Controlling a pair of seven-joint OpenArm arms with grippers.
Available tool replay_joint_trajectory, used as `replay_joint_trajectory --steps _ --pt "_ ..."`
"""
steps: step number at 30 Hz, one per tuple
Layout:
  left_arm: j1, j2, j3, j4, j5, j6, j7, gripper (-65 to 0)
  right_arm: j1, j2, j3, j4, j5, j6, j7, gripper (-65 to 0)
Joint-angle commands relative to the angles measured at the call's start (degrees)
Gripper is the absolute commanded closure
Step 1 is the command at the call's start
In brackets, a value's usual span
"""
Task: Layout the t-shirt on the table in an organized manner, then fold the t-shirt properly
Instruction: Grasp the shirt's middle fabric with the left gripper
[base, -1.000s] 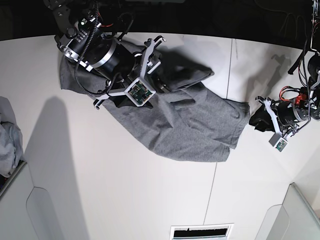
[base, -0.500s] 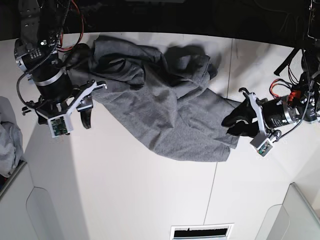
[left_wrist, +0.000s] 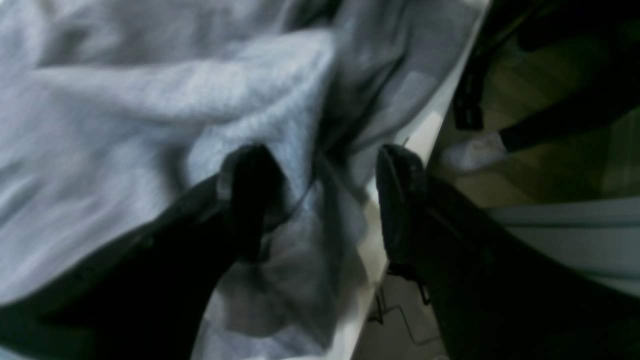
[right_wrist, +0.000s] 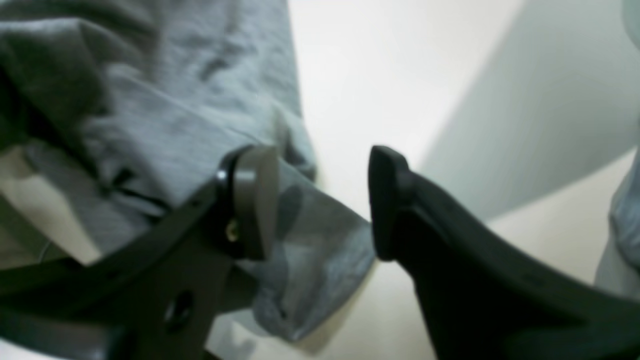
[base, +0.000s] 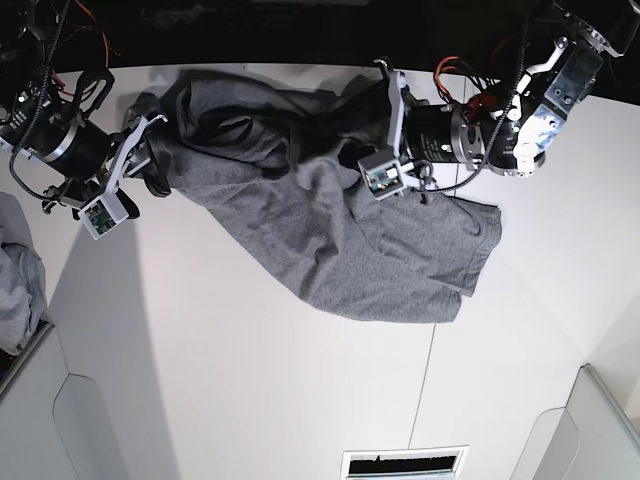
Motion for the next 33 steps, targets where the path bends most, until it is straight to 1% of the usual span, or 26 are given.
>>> replay_joint_trajectory --steps 1,2,6,9,10,11,12,13,15,18,20,22,25,27,30,33 --pt "-0.6 0.3 0.4 1.0 0.2 -0.5 -1.7 -37.2 1.1 0.5 0.3 -0.5 1.0 1.0 1.2 -29.3" --pt "-0.6 1.0 1.1 1.0 1.4 -0.5 -1.8 -37.2 1.5 0.5 0.3 -2.1 2.1 1.9 1.2 -29.3" --pt "-0.6 3.3 2.2 1.0 6.0 2.4 -2.2 -37.2 1.6 0.5 0.3 -7.3 5.9 3.8 1.2 -29.3" --pt "-0.6 3.6 2.2 1.0 7.2 4.5 -3.1 -36.9 1.6 0.5 0.3 -9.0 6.1 3.8 1.2 -29.0" --pt "-0.6 3.5 2.2 1.0 7.2 4.6 -3.1 -36.9 1.6 0.5 0.3 -9.3 6.1 3.8 1.2 -29.0" --pt "-0.6 3.5 2.2 0.9 7.2 4.6 -3.1 -36.8 1.6 0.5 0.3 -9.5 6.6 3.8 1.2 -27.6" --pt "-0.6 3.5 2.2 0.9 7.3 4.6 -3.1 -34.4 1.6 0.5 0.3 -9.7 7.1 3.8 1.2 -24.7" --pt "-0.6 3.5 2.2 0.9 7.3 4.6 -3.1 -29.7 1.6 0.5 0.3 -9.7 7.4 3.8 1.4 -20.5" --pt "-0.6 3.6 2.2 0.9 7.5 4.5 -3.1 -17.3 1.6 0.5 0.3 -9.7 8.0 3.8 1.9 -12.7" --pt "-0.6 3.6 2.2 0.9 9.8 4.6 -3.1 -0.9 1.6 0.3 0.3 -9.7 7.9 3.8 4.4 0.0" --pt "-0.6 3.5 2.2 0.9 11.8 4.6 -3.1 0.0 1.6 0.3 0.3 -9.7 7.3 3.8 4.7 0.0" --pt "-0.6 3.4 2.0 0.9 13.2 4.6 -3.1 0.0 1.6 0.3 0.3 -9.7 4.7 3.7 5.9 0.0" --pt "-0.6 3.2 0.3 0.9 13.2 4.6 -3.0 0.0 2.0 0.4 0.3 -9.7 -0.8 2.8 9.3 0.0" --pt "-0.6 2.6 -1.4 1.0 13.0 4.5 -3.0 0.0 3.1 0.4 0.3 -9.7 -2.6 1.7 10.0 0.0" --pt "-0.6 0.3 -3.3 1.7 11.4 3.9 -3.0 0.0 5.4 0.5 0.3 -9.7 -3.1 1.6 10.1 0.0" --pt "-0.6 -2.7 -4.3 2.8 11.4 1.4 -3.1 0.0 8.5 0.5 0.4 -9.7 -6.1 1.6 10.1 0.0"
